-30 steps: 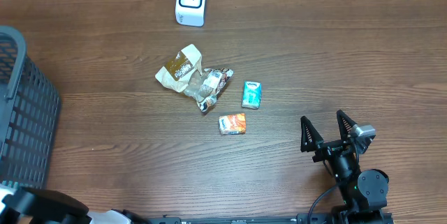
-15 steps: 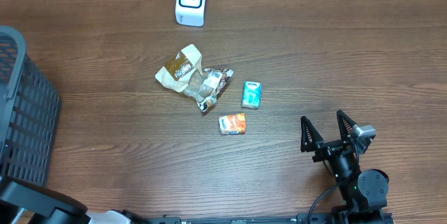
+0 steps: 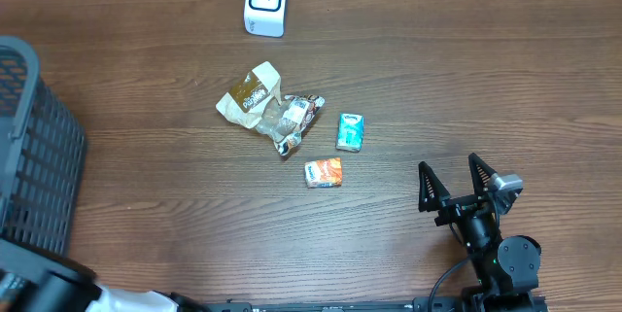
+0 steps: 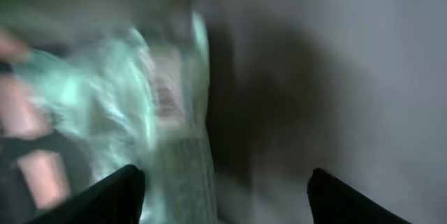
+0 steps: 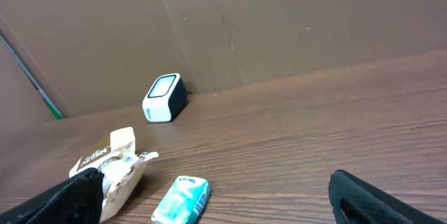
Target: Scan the item barcode
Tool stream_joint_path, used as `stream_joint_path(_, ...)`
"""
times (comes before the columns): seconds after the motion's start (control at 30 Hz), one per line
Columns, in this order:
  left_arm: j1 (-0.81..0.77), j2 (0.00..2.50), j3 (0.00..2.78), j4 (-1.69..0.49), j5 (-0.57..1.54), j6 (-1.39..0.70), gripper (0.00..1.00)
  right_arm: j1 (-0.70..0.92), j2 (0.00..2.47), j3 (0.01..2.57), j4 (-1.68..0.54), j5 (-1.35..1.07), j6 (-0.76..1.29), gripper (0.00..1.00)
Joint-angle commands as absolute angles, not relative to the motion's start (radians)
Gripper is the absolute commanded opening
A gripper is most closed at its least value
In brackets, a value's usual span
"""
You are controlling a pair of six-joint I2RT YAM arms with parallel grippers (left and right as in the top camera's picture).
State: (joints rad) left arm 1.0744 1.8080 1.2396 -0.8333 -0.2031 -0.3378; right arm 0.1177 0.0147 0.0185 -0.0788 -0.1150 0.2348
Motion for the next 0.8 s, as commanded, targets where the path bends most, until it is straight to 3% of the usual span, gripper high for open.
stream_joint_path(0.0, 1.073, 1.837, 1.303, -0.896, -0.168, -0.329, 0.76, 0.112, 0.005, 0.008, -0.075, -0.106, 0.235, 1.00)
stream_joint_path(0.33, 1.075, 1.839, 1.486, -1.067, -0.142, -0.329, 0.80, 0.112, 0.005, 0.008, -0.075, -0.106, 0.235, 1.00)
stream_joint_path(0.77, 1.075, 1.843, 1.306, -0.945, -0.251, -0.329, 0.85, 0.112, 0.005, 0.008, -0.075, -0.106, 0.235, 1.00)
